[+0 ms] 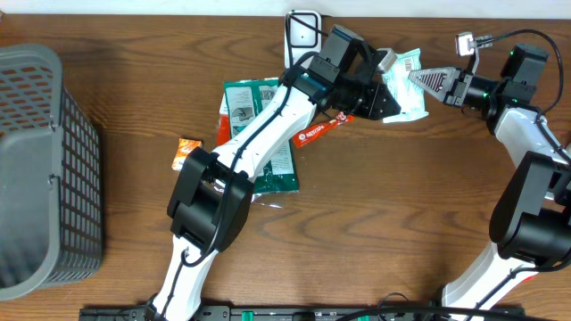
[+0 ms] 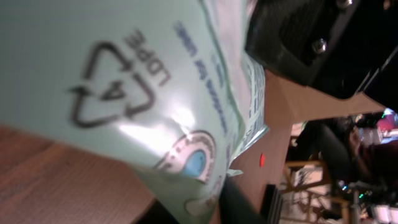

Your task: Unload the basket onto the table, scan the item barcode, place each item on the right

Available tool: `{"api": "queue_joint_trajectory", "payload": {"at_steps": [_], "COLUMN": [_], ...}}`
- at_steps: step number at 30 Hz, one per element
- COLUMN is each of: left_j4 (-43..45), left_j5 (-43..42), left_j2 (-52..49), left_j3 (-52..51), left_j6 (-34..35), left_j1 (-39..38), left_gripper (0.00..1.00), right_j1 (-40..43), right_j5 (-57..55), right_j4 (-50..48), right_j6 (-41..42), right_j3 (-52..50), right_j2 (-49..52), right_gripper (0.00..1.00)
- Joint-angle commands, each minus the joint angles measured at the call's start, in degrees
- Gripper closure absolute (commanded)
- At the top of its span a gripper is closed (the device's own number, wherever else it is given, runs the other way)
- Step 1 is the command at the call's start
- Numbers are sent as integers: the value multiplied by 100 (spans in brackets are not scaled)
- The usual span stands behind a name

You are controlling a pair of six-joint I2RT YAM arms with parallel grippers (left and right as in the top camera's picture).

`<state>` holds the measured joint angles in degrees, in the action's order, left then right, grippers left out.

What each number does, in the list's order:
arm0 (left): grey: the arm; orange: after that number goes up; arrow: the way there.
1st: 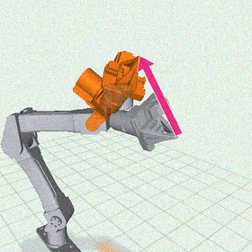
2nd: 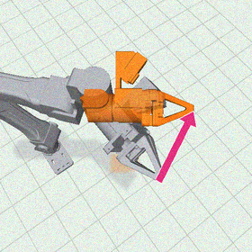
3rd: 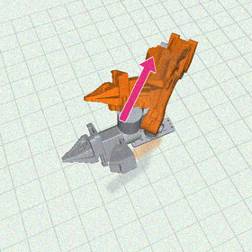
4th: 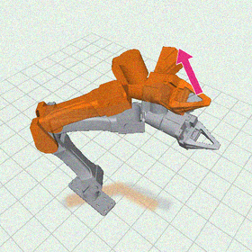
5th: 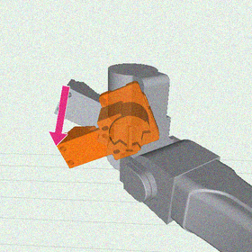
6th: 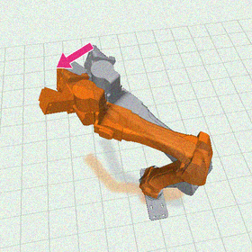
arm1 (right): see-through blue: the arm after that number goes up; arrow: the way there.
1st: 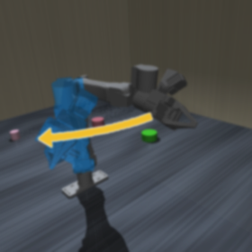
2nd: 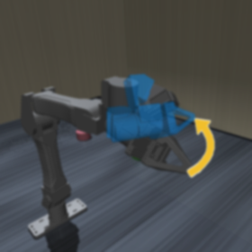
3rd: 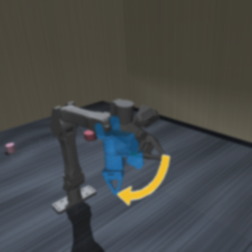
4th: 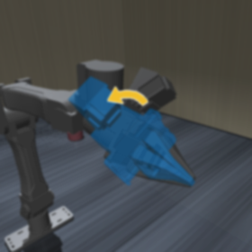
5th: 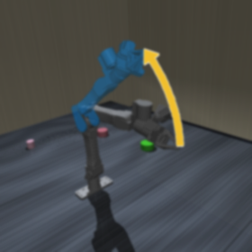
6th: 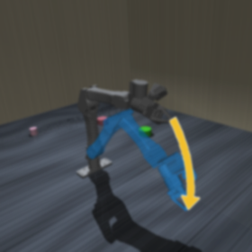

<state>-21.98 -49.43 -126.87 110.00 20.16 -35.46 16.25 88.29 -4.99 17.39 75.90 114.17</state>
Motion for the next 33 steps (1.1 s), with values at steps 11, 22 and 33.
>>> {"api": "queue_joint_trajectory", "payload": {"at_steps": [11, 22, 33], "left_j4": [-7, -1276, -1851], "left_j5": [282, 1650, 2380], "left_j2": [142, 142, 142], "left_j3": [98, 98, 98], "left_j6": [-114, -669, -750], "left_j1": [31, 79, 76], "left_gripper": [30, 25, 24], "right_j1": [540, 2013, 2566], "right_j5": [-195, -1080, -3392], "right_j4": [-258, -227, 1110], "right_j6": [-66, -66, -1060], "right_j3": [-17, -17, -4], "right_j2": [-70, -70, -70], "right_gripper": [99, 99, 99]}}
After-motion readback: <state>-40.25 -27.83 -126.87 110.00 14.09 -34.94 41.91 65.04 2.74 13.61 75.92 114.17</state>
